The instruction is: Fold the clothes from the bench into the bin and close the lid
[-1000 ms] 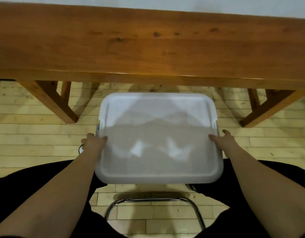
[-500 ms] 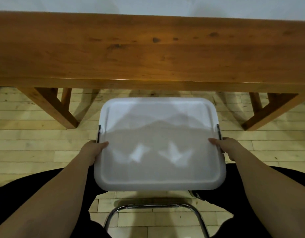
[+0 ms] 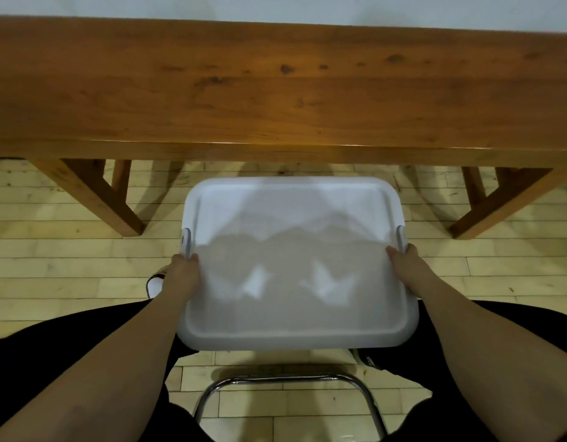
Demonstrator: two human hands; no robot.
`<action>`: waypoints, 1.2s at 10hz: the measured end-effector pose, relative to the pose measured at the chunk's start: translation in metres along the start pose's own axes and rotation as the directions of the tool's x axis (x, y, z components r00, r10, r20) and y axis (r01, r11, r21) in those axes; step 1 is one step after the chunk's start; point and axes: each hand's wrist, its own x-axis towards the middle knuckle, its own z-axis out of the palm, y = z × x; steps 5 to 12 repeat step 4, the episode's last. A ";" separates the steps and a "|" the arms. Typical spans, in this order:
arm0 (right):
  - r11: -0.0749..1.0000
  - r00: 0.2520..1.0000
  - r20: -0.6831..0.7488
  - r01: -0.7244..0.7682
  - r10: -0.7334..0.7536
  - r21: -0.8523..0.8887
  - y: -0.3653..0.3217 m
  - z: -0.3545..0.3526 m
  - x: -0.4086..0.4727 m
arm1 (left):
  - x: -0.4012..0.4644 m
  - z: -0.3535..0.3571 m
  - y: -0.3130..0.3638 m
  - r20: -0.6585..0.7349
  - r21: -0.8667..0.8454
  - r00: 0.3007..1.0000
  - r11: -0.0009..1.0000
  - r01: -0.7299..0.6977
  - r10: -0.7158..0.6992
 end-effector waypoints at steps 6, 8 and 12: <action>0.976 0.997 0.004 0.076 -0.077 -0.206 -0.028 -0.014 -0.041 | -0.038 -0.024 0.039 0.158 -0.082 0.987 0.997 -0.012 0.025; 0.976 0.997 0.004 0.076 -0.077 -0.206 -0.028 -0.014 -0.041 | -0.038 -0.024 0.039 0.158 -0.082 0.987 0.997 -0.012 0.025; 0.976 0.997 0.004 0.076 -0.077 -0.206 -0.028 -0.014 -0.041 | -0.038 -0.024 0.039 0.158 -0.082 0.987 0.997 -0.012 0.025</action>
